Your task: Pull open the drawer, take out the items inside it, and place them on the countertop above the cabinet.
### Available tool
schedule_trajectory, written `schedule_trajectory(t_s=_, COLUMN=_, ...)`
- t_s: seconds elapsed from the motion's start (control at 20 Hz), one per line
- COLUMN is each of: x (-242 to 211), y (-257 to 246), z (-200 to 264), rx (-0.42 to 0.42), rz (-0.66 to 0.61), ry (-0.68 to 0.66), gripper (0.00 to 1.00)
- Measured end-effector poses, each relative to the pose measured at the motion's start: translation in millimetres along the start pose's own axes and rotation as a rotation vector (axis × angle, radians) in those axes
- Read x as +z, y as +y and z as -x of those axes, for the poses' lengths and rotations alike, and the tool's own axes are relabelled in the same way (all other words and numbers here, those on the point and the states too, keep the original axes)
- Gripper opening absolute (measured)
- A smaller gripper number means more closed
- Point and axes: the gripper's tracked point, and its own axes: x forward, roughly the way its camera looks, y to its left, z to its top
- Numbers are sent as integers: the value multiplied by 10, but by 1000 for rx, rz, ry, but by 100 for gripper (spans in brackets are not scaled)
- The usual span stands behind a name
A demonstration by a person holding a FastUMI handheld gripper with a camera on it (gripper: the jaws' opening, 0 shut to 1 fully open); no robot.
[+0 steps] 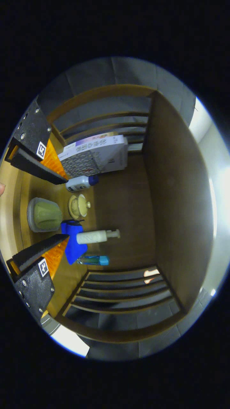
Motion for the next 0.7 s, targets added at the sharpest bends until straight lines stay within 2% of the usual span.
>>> schedule_trajectory(t_s=0.15, x=108, y=-137, z=425, rx=-27, rz=30, ry=-92, gripper=96)
schedule_trajectory(t_s=0.3, x=26, y=-139, z=806, rx=4, rz=16, ry=-148, gripper=96)
schedule_trajectory(t_s=0.4, x=-63, y=-195, z=1078, rx=1, rz=30, ry=-160, gripper=95)
schedule_trajectory(t_s=0.55, x=-215, y=-263, z=1447, rx=-48, rz=56, ry=-170, gripper=95)
schedule_trajectory(t_s=0.7, x=-442, y=-73, z=1727, rx=-12, rz=92, ry=-171, gripper=95)
